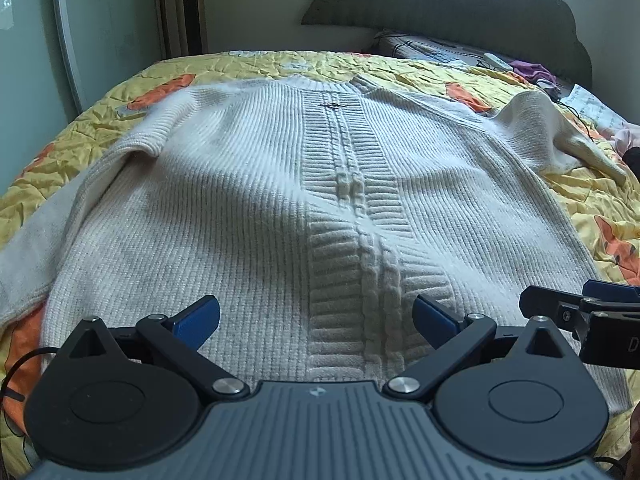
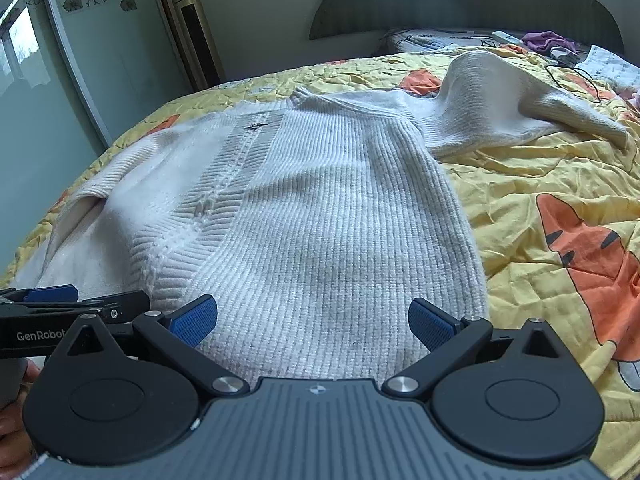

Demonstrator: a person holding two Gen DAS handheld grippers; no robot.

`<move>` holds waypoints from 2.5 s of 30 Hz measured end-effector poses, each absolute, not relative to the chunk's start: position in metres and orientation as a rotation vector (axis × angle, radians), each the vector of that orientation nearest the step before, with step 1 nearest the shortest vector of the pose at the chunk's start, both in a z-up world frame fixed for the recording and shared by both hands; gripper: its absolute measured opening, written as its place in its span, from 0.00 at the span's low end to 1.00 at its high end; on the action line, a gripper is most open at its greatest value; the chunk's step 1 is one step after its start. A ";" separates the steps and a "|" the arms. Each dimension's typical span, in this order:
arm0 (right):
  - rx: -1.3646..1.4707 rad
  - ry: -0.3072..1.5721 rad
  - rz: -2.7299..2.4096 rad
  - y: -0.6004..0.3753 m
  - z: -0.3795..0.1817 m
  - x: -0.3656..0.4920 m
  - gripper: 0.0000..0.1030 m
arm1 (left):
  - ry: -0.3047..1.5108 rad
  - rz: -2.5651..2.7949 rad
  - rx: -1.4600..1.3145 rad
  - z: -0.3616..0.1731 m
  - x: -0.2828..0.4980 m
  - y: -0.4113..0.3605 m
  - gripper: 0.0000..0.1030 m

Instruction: Fold small clothes

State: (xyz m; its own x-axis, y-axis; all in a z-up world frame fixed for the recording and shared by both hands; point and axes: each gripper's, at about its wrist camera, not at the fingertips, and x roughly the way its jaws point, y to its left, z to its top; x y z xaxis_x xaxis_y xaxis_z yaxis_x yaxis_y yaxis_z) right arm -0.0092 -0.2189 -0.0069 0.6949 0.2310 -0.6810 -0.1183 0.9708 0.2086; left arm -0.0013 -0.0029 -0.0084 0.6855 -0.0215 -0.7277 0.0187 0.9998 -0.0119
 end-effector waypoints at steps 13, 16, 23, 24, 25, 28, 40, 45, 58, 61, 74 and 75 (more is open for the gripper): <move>0.174 0.763 0.183 -0.226 -0.010 -0.011 1.00 | 0.737 -0.042 -0.190 -0.003 -0.006 0.015 1.00; 0.179 0.770 0.183 -0.226 -0.010 -0.010 1.00 | 0.727 -0.004 -0.324 -0.006 -0.009 0.029 1.00; 0.186 0.775 0.182 -0.227 -0.010 -0.010 1.00 | 0.747 -0.012 -0.223 -0.004 -0.006 0.023 1.00; 0.186 0.774 0.182 -0.227 -0.010 -0.010 1.00 | 0.737 -0.019 -0.179 -0.002 -0.008 0.019 1.00; 0.186 0.775 0.182 -0.227 -0.010 -0.009 1.00 | 0.730 -0.027 -0.141 0.000 -0.009 0.015 1.00; 0.184 0.777 0.182 -0.227 -0.011 -0.009 1.00 | 0.717 -0.039 -0.064 0.002 -0.011 0.005 1.00; 0.189 0.784 0.179 -0.229 -0.012 -0.008 1.00 | 0.719 -0.024 -0.107 -0.002 -0.009 0.006 1.00; 0.186 0.783 0.181 -0.227 -0.011 -0.008 1.00 | 0.626 0.027 -0.209 0.004 -0.019 0.010 1.00; 0.191 0.784 0.177 -0.230 -0.011 -0.006 1.00 | 0.659 0.061 -0.140 0.004 -0.011 0.011 1.00; 0.191 0.782 0.176 -0.231 -0.010 -0.004 1.00 | 0.657 0.035 -0.118 0.004 -0.010 0.006 1.00; 0.175 0.735 0.159 -0.246 -0.008 0.012 1.00 | 0.666 -0.026 -0.062 0.006 0.019 -0.018 1.00; 0.168 0.723 0.164 -0.247 -0.008 0.013 1.00 | 0.666 -0.029 -0.058 0.006 0.024 -0.021 1.00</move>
State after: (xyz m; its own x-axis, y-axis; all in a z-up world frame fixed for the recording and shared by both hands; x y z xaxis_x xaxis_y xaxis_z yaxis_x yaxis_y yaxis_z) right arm 0.0133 -0.2475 -0.0081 0.7385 0.2061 -0.6419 -0.0904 0.9738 0.2087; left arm 0.0239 -0.0210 0.0060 0.7860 -0.0450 -0.6166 0.0080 0.9980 -0.0627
